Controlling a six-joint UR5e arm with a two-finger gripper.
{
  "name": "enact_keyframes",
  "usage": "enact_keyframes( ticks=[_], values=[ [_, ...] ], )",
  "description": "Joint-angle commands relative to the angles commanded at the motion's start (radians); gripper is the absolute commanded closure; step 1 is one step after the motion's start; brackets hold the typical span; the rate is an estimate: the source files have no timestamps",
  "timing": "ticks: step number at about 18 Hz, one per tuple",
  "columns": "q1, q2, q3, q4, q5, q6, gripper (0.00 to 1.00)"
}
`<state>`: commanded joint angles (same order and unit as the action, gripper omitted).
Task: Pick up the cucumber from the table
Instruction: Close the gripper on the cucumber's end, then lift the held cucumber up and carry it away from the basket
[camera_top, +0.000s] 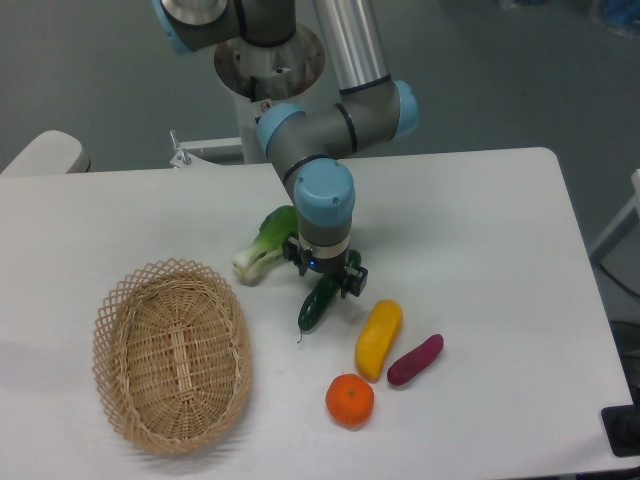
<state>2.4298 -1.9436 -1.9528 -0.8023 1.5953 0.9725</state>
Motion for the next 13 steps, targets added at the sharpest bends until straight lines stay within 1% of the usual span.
enact_keyframes(
  ticks=[1, 4, 7, 11, 13],
  values=[
    [0.0, 0.002, 0.005, -0.002, 0.0, 0.0, 0.73],
    [0.0, 0.002, 0.014, -0.003, 0.002, 0.0, 0.76],
    [0.0, 0.005, 0.023, -0.005, 0.0, 0.002, 0.82],
    [0.005, 0.014, 0.041, -0.011, 0.0, 0.003, 0.84],
    [0.005, 0.029, 0.08, -0.026, 0.0, 0.029, 0.85]
  ],
)
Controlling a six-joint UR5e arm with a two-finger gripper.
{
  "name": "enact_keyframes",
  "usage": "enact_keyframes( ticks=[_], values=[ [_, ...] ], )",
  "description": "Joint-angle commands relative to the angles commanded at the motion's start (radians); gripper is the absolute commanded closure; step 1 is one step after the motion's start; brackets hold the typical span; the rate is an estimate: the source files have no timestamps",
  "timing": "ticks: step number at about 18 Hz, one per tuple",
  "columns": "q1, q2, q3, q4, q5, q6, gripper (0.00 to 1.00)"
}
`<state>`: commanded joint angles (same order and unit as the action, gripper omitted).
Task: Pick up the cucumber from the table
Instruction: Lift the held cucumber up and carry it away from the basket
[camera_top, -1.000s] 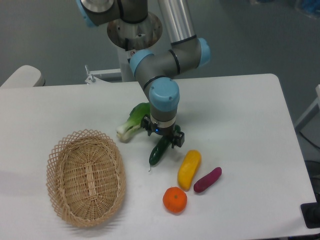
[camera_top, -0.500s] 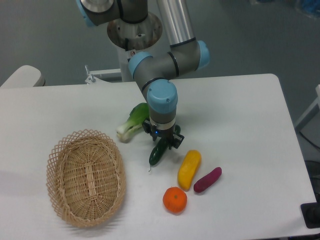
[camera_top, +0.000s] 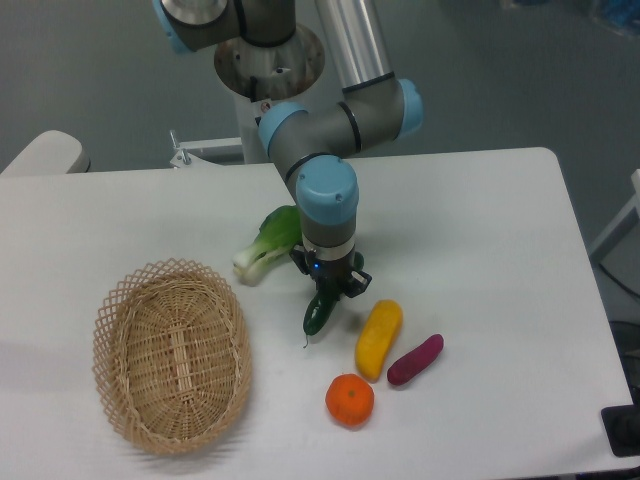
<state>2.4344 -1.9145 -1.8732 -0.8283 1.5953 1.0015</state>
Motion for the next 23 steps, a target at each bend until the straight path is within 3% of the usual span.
enact_keyframes(
  ticks=[2, 4, 8, 11, 17, 23],
  values=[
    [0.008, 0.02, 0.054, -0.049, 0.002, 0.029, 0.85],
    [0.029, 0.028, 0.138, -0.136, 0.0, 0.077, 0.85],
    [0.127, 0.028, 0.268, -0.25, -0.011, 0.23, 0.85],
    [0.207, 0.029, 0.304, -0.262, -0.021, 0.356, 0.85],
    [0.336, 0.029, 0.312, -0.273, -0.064, 0.564, 0.85],
    [0.359, 0.032, 0.319, -0.278, -0.064, 0.615, 0.85]
  ],
)
